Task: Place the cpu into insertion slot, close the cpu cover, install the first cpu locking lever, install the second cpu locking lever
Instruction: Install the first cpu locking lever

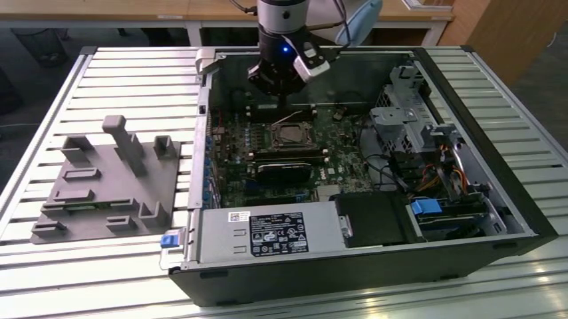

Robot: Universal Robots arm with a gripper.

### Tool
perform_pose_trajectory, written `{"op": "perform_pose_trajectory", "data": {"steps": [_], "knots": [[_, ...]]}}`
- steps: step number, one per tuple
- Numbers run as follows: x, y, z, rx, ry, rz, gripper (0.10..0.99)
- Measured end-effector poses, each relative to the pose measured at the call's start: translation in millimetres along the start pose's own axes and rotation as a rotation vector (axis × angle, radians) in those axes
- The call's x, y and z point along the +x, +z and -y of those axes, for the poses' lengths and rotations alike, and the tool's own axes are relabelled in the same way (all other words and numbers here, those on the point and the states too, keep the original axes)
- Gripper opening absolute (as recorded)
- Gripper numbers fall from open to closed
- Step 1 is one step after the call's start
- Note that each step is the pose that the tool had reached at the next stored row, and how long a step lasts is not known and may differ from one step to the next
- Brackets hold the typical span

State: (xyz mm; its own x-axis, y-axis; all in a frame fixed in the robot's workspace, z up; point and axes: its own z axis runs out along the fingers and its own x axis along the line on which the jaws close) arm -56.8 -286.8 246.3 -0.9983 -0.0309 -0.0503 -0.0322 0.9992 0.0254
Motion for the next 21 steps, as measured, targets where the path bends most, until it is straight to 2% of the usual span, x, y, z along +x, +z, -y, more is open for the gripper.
{"op": "perform_pose_trajectory", "data": {"steps": [1, 4, 11, 17, 21], "knots": [[-1.4, 0.6, 0.2, -0.004, 0.000, 0.0002, 0.106], [-4.2, 2.1, 0.2, -0.037, 0.002, 0.0012, 0.106], [-12.0, 9.6, 0.6, -0.038, 0.002, 0.0013, 0.106], [-13.7, 16.9, 1.0, -0.038, 0.006, 0.0015, 0.106], [-14.6, 18.4, 1.1, -0.038, 0.006, 0.0013, 0.106]]}}
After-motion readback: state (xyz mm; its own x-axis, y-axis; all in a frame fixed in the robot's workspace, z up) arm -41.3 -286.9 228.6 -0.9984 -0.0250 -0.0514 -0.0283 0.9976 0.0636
